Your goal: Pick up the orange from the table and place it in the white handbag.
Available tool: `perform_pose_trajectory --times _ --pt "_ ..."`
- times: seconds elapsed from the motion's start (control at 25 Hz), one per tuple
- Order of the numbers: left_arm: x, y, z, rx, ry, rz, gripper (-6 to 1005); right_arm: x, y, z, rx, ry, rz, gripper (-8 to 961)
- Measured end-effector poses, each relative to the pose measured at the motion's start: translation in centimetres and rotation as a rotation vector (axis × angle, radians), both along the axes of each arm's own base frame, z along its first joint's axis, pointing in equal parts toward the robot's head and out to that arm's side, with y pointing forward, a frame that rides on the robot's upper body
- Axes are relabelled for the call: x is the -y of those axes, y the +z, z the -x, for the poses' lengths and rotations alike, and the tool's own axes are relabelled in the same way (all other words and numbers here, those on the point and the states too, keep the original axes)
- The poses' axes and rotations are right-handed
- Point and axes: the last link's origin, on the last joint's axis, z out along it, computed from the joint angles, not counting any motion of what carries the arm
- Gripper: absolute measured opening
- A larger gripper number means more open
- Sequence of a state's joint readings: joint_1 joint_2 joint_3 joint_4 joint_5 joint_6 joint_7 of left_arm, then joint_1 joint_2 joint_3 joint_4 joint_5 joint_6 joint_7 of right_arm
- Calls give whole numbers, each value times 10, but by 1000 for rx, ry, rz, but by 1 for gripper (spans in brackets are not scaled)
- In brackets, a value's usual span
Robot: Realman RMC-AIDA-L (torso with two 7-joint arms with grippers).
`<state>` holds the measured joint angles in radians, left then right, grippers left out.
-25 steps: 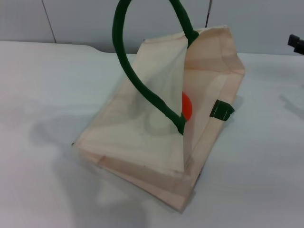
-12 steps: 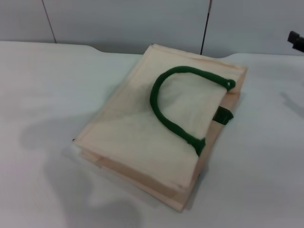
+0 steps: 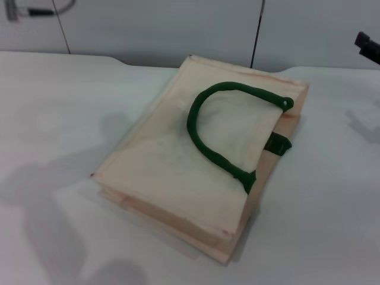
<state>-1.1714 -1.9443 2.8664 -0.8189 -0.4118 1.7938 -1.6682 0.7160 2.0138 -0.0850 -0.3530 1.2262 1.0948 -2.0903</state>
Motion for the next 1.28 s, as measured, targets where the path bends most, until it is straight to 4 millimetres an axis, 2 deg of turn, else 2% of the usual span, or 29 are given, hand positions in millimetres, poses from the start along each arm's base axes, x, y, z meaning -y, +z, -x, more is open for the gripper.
perform_pose_trajectory --times 0.12,0.2,0.36,0.6,0.8,1.0,1.28 --pt "-4 -17 17 41 -16 -105 878 -1 -4 -4 11 -27 -7 894" --pt "-1 -23 29 81 -38 -205 878 -2 -7 -5 15 -40 -14 894" --pt "11 -28 52 147 -112 -424 878 -3 -11 -3 21 -42 -14 894" --pt "31 -58 76 217 -153 -626 878 0 -13 -10 19 -65 -83 894" --pt "34 -81 86 256 -53 -727 878 9 -22 -14 19 -77 -203 894" --pt "38 -84 95 333 58 -791 878 20 -27 -15 -1 -100 -353 894" --pt "43 -93 92 340 61 -831 878 21 -27 -16 -7 -111 -361 894"
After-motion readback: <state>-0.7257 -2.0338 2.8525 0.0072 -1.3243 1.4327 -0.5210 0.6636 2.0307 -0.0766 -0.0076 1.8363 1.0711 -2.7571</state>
